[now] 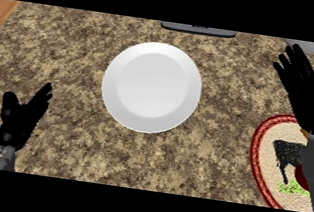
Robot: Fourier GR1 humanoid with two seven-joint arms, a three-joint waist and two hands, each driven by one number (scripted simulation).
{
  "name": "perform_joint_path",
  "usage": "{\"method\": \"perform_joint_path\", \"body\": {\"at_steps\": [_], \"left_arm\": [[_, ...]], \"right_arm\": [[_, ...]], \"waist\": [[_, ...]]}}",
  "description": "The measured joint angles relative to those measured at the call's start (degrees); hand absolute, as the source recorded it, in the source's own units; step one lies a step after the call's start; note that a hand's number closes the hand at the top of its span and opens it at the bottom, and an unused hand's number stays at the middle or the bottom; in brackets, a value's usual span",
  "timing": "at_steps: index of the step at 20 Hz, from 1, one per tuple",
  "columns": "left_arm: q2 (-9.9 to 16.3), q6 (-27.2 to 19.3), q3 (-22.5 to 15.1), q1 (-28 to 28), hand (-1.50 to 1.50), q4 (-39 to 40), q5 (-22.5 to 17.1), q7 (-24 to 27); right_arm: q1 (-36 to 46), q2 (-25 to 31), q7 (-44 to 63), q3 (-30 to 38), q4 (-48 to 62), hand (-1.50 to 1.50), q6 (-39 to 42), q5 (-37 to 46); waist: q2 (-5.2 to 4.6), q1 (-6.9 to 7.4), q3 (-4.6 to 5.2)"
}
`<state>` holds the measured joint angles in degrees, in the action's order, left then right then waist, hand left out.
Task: Pick the can from the placemat and place it in the plate
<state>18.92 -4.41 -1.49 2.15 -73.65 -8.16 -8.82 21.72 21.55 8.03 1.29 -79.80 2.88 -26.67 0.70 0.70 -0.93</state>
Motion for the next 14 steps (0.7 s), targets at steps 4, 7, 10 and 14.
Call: {"method": "perform_joint_path", "body": {"at_steps": [4,7,10,14], "left_arm": [[3.0,-0.8,1.0,-1.1,0.0,-3.2,2.9,4.3],[5.8,-2.0,1.8,-1.7,0.0,-5.4,5.7,8.1],[6.3,-2.9,1.7,-3.7,0.0,-7.1,7.4,11.4],[6.5,-3.3,1.6,-6.9,0.0,-9.5,8.5,14.3]], "right_arm": [[-1.8,1.0,0.5,6.5,-1.5,-1.5,3.9,-8.8],[-3.8,4.5,1.3,11.5,-2.6,-1.5,5.6,-12.3],[-8.7,6.5,-3.8,17.0,-4.6,-1.5,1.7,-9.1],[-17.4,2.6,-9.9,23.0,-11.2,-1.5,-1.8,-10.1]], "waist": [[-0.13,-0.94,0.46],[0.19,-2.17,0.7],[0.21,-2.88,0.83],[0.13,-2.96,0.88]]}}
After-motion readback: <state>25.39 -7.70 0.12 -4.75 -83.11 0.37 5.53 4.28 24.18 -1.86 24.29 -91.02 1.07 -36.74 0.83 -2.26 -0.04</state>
